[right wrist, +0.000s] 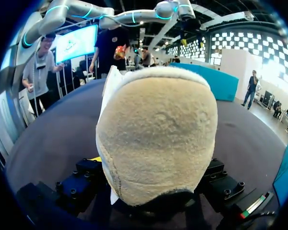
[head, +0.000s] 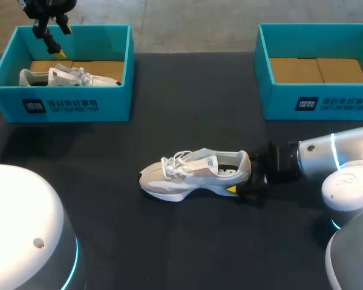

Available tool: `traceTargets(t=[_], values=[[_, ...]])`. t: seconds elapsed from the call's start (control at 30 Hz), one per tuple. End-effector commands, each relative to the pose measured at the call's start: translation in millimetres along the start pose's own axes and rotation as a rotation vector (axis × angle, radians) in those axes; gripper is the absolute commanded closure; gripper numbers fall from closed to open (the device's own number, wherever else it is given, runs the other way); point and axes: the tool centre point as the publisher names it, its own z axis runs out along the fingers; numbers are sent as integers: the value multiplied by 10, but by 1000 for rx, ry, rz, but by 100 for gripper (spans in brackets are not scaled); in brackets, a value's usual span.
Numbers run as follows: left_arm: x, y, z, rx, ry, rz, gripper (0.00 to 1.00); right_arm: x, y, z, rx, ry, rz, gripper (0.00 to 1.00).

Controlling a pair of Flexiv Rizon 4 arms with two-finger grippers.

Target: Take the shoe out of the shoebox, open the shoe tongue, remove and reinsert the insole, then place the shoe into the shoebox

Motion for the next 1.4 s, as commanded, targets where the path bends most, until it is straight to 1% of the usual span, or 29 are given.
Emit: traceTargets(t=[0.03,0.1,0.17,0.2,0.23,0.3,0.37,0.47,0.53,0.73,0.87,1.03,1.07,1.2,1.4], values=[[66,-115,-67,-15,-28,-103,0,31,-2,18,6,0,0,100],[118,-173,-106,-60,-68,-144,0,31,-2,18,6,0,0,100],[185,-237,-123,-132,-85,-235,0,31,-2,18,6,0,0,100],[220,-261,-131,-134,-92,-250,0,31,-2,18,6,0,0,100],[281,-299,-143,-172,-111,-286,0,31,-2,18,6,0,0,100],[383,-352,-147,-173,-118,-351,0,31,-2,18,6,0,0,100],[502,-411,-128,-212,-136,-402,0,31,-2,18,6,0,0,100],[695,-487,-102,-234,-157,-470,0,31,-2,18,6,0,0,100],[838,-544,-69,-251,-148,-490,0,31,-2,18,6,0,0,100],[1155,-702,19,-239,-144,-571,0,31,-2,18,6,0,0,100],[1312,-809,14,-187,-146,-614,0,31,-2,18,6,0,0,100],[1422,-938,15,-178,-134,-641,0,31,-2,18,6,0,0,100],[1470,-990,12,-170,-127,-662,0,31,-2,18,6,0,0,100],[1564,-1104,24,-165,-120,-653,0,31,-2,18,6,0,0,100],[1589,-1128,27,-165,-108,-645,0,31,-2,18,6,0,0,100]])
